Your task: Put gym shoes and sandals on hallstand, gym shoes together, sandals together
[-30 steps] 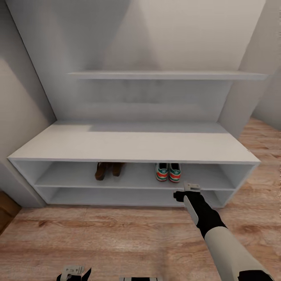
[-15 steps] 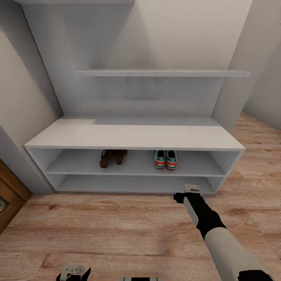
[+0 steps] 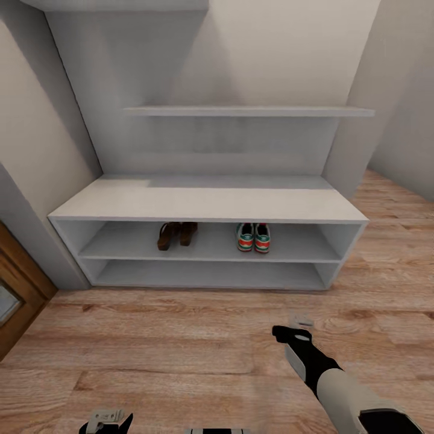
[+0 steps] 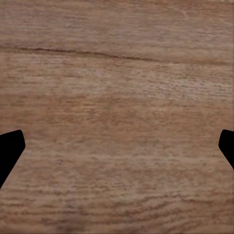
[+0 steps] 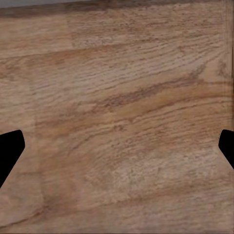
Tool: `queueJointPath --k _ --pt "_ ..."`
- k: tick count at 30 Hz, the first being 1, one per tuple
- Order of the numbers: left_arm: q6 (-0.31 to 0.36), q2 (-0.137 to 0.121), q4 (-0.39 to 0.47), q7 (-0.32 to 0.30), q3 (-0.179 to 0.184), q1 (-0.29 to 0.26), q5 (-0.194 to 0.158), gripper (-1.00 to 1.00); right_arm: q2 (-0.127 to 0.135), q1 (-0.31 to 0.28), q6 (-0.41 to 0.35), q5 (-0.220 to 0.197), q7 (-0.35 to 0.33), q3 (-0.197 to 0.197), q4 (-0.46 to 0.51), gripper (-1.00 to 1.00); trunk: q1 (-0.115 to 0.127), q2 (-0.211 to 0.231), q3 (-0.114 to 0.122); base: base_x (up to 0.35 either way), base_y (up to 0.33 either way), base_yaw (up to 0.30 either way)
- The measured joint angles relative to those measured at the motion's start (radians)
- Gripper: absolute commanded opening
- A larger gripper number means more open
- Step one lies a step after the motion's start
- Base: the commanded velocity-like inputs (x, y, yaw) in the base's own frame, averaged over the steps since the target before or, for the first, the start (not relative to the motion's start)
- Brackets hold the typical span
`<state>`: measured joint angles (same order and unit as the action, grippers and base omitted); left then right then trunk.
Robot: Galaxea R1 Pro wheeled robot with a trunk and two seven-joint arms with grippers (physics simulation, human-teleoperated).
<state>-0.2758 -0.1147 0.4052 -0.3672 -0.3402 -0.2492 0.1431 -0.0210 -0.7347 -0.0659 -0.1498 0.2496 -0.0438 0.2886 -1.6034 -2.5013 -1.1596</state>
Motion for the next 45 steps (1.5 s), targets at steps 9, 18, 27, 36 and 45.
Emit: queueJointPath --k 9,18,27,36,45 --pt "0.000 0.002 -0.001 0.010 0.000 0.000 -0.001 1.00 0.006 0.002 0.241 0.039 0.003 -0.001 -0.216 1.00 0.000 0.000 0.000 -0.004 0.000 0.000" --pt "0.000 0.001 -0.001 0.012 -0.008 0.001 -0.002 1.00 0.008 0.088 0.368 0.174 0.000 -0.002 -0.257 1.00 0.000 0.000 0.000 0.000 0.000 0.000" --pt "-0.001 -0.001 0.000 0.010 -0.086 0.001 0.000 1.00 0.008 0.187 0.497 0.260 -0.004 -0.002 -0.261 1.00 0.000 0.000 0.000 0.000 0.000 0.000" --pt "-0.002 -0.001 0.000 0.010 -0.112 0.001 0.003 1.00 0.008 0.211 0.534 0.278 -0.005 -0.003 -0.261 1.00 0.000 0.000 0.000 0.000 0.000 0.000" --pt "-0.002 -0.001 -0.001 0.009 -0.116 0.005 0.004 1.00 0.006 0.220 0.537 0.281 -0.001 -0.003 -0.261 1.00 0.000 0.000 0.000 0.000 0.000 0.000"
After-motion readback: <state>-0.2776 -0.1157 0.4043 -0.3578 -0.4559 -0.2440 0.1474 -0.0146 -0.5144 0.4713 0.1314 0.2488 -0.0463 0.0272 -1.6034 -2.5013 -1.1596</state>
